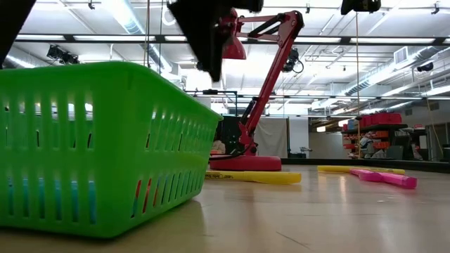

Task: Pick & Place Markers
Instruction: Put the top yellow pen into the orange bin

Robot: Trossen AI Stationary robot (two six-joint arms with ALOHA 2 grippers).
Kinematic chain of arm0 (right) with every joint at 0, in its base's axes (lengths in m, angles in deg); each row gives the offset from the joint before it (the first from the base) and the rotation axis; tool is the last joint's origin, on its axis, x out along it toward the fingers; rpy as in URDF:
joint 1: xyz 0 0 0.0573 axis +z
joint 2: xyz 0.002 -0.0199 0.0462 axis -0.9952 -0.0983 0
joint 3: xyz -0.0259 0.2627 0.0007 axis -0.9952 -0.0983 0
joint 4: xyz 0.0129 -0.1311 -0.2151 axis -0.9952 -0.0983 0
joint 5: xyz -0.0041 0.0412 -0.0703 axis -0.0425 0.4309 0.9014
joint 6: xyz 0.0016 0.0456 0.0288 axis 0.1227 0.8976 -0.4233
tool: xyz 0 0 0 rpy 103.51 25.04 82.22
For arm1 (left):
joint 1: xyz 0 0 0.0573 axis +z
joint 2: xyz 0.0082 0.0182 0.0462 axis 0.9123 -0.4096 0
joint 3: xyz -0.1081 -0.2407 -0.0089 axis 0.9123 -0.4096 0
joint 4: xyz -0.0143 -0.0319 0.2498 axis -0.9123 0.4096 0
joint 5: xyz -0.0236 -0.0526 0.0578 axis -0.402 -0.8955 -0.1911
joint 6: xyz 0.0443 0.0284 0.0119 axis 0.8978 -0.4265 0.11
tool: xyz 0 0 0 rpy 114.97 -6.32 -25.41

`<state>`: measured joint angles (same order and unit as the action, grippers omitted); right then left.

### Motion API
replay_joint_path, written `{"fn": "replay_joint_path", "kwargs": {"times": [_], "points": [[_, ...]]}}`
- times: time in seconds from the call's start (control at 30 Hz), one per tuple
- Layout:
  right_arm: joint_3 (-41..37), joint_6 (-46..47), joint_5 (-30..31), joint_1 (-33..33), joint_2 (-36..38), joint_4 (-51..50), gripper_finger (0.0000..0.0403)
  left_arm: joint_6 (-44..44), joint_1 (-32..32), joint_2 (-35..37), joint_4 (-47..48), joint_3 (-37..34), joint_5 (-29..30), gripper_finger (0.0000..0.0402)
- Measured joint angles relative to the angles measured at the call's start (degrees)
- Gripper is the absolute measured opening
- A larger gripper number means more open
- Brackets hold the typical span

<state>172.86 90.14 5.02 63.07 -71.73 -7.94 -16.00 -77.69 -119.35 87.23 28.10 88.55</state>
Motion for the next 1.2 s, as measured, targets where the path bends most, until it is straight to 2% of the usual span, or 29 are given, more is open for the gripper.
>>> {"fn": "replay_joint_path", "kwargs": {"times": [0.27,0.5,0.83,1.2], "points": [[0.00,-0.25,-0.01,0.01,0.00,-0.02,0.0000,-0.02,-0.36,0.06,-9.27,-8.16,-0.38,0.0248],[0.00,-0.43,-0.01,0.01,0.00,-0.02,0.0000,0.87,-0.38,0.08,-14.39,-12.45,-1.21,0.0248],[0.00,-0.43,0.01,0.01,0.00,-0.02,0.0000,3.30,-0.40,-3.50,-17.15,-13.33,-5.11,0.0248],[0.00,-0.43,0.04,0.01,0.00,-0.02,0.0000,4.61,0.63,-6.47,-19.81,-13.30,-6.32,0.0248]]}}
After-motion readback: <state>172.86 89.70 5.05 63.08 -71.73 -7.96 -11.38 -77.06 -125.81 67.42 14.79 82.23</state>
